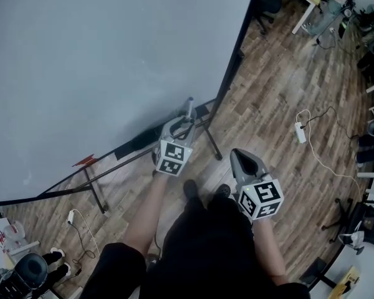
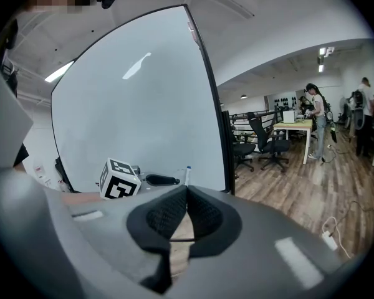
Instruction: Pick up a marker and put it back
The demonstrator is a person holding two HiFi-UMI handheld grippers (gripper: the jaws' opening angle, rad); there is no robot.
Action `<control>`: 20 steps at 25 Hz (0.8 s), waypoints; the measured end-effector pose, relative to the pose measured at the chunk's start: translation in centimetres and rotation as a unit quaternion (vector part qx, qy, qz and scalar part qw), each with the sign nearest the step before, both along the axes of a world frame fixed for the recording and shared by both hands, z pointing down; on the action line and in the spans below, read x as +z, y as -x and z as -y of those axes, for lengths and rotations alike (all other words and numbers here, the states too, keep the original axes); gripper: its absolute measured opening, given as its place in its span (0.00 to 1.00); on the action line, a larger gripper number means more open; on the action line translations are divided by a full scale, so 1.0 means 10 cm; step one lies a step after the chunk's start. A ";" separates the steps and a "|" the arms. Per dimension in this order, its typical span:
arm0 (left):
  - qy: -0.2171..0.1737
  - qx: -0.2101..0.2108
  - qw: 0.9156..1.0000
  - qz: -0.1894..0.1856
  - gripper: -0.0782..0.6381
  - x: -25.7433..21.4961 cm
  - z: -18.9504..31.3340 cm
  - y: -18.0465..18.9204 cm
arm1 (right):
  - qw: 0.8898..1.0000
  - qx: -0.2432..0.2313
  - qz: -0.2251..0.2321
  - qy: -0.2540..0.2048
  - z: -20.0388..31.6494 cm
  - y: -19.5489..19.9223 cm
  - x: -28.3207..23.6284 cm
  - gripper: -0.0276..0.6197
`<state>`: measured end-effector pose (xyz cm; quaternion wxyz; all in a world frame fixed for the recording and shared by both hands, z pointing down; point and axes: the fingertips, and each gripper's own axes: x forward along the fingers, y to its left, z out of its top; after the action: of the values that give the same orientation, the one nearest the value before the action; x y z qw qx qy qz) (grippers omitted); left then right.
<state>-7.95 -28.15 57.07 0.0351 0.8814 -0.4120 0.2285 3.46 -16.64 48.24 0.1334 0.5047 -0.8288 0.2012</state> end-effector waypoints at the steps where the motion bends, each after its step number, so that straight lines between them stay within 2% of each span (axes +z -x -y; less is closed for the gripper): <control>1: 0.001 0.000 1.000 0.003 0.30 0.03 0.01 0.00 | 1.000 0.001 0.000 0.001 -0.01 0.00 0.01 0.05; 10: 0.010 -0.003 1.000 0.025 0.28 0.15 0.03 -0.02 | 1.000 0.019 0.006 0.008 -0.06 -0.06 0.03 0.05; 20: -0.003 -0.022 1.000 0.016 0.24 0.07 0.04 0.07 | 1.000 0.018 0.008 0.009 -0.10 -0.03 0.03 0.05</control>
<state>-8.62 -28.58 57.73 0.0304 0.8687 -0.4322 0.2402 3.79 -15.60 48.58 0.1278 0.5170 -0.8187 0.2147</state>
